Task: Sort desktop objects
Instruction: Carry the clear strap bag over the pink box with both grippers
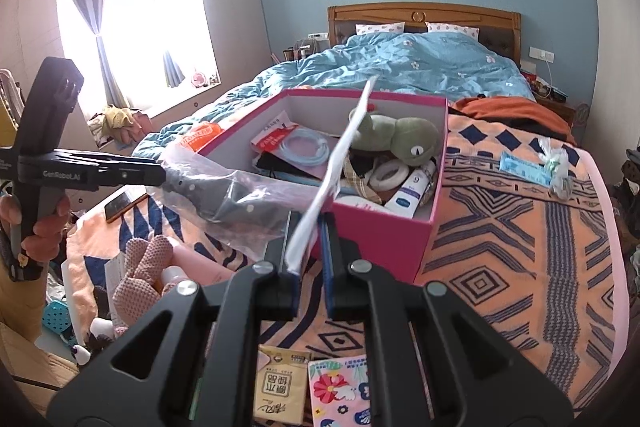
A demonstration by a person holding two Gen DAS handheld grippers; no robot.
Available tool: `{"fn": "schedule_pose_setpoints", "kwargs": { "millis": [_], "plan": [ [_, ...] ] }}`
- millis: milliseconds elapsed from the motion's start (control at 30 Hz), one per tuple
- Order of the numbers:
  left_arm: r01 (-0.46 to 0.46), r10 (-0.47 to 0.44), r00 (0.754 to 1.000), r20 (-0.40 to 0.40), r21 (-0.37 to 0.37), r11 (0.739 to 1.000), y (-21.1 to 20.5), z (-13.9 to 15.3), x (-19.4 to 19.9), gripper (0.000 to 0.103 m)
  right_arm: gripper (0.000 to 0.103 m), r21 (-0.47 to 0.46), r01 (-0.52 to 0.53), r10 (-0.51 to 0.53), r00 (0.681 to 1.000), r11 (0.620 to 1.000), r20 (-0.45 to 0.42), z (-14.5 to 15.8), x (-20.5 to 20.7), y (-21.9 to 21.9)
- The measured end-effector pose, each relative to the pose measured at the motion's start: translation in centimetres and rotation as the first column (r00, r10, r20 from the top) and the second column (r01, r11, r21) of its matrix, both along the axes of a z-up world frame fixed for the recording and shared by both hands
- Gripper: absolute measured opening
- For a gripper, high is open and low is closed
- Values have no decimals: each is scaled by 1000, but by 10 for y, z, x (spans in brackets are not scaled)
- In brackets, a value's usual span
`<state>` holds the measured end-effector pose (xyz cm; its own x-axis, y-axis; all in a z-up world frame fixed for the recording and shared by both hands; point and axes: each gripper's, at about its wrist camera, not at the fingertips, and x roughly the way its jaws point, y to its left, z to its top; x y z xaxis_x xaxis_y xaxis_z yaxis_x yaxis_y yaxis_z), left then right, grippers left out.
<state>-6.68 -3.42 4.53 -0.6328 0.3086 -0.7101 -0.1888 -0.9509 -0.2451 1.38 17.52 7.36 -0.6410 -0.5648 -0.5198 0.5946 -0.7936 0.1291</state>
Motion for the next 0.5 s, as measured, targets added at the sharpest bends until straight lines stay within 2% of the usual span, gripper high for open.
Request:
{"fn": "schedule_pose_setpoints", "kwargs": {
  "millis": [500],
  "plan": [
    [-6,6,1000,-22,8,1000,-1,7,0,57,10,-6,-7,7,1000,1000,-23,9,-3,-4]
  ]
}}
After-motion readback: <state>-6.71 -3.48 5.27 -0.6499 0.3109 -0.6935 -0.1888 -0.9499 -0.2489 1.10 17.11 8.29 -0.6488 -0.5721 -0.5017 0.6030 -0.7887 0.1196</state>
